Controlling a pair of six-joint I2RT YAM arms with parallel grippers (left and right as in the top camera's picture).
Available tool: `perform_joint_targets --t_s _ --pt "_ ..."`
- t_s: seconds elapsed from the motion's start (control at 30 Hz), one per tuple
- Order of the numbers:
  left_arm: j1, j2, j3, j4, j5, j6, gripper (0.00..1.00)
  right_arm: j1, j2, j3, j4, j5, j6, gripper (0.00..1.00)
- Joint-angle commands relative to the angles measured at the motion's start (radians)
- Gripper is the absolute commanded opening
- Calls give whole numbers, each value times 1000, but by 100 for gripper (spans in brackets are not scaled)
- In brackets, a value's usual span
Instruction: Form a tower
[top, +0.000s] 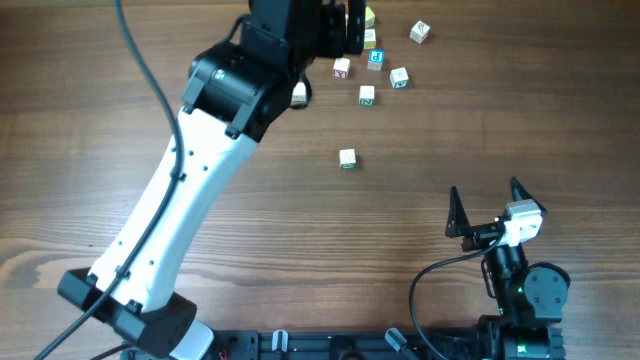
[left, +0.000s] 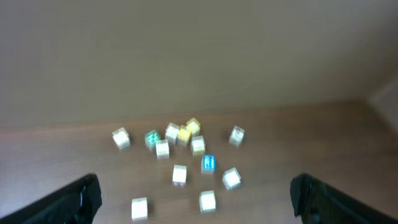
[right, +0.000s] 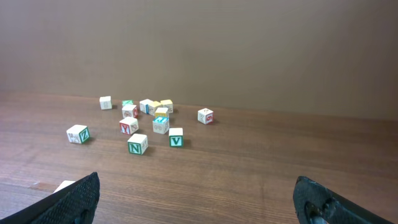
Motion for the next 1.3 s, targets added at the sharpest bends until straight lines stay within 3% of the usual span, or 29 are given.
perform_joint_targets --t_s 0.0,0.17,0.4,0.63,0.9,1.07,1.27 --pt "58 32 20 116 -41 51 100 5 -3 -1 3 9 3 100" --pt "139 284 20 204 132 51 100 5 -3 -1 3 10 3 100" --pt "138 618 20 334 132 50 100 5 -3 -1 3 10 3 100" --pt "138 752 20 418 271 51 100 5 -3 -1 3 10 3 100" --pt "137 819 20 416 281 51 98 5 -3 -1 3 10 3 100" --pt "129 819 20 414 281 55 62 5 -3 -1 3 10 4 100" --pt "124 814 20 412 280 55 36 5 -3 -1 3 10 3 100"
